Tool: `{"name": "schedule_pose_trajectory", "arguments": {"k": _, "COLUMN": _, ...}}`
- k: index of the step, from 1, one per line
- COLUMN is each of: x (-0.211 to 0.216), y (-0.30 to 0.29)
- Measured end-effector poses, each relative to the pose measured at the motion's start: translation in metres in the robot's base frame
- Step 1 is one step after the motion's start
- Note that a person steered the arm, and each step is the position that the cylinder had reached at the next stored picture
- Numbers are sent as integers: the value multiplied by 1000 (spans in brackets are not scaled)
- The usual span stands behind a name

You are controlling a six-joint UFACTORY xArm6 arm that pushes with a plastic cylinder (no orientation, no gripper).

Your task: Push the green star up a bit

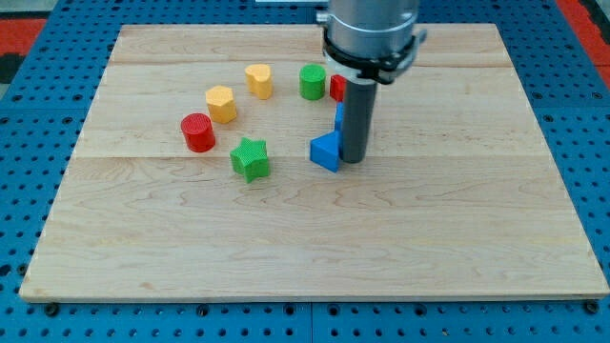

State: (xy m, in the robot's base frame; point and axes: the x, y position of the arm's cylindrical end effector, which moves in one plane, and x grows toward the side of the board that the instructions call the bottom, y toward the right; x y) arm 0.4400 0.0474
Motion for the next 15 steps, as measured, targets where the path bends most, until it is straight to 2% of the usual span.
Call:
{"name": "schedule_pose_trajectory", "arguments": {"k": 2, "x": 76, "y": 60}}
{"name": "schedule_pose_trajectory", "arguments": {"k": 7, "x": 83, "y": 62}}
{"name": "schedule_pose_trajectory", "arguments": {"k": 8, "x": 87, "y": 42}}
{"name": "schedule_pose_trajectory", "arguments": {"k": 9, "x": 89, "y": -27}}
{"name": "schedule_pose_trajectory", "arguments": {"k": 10, "x": 50, "y": -85}}
{"name": "schedule_pose_trajectory", "arguments": {"k": 11, "x": 45, "y": -106}}
{"name": "schedule_pose_trajectory", "arguments": {"k": 12, "x": 35, "y": -93}}
{"name": "schedule_pose_trajectory", "arguments": {"k": 15, "x": -45, "y": -92}}
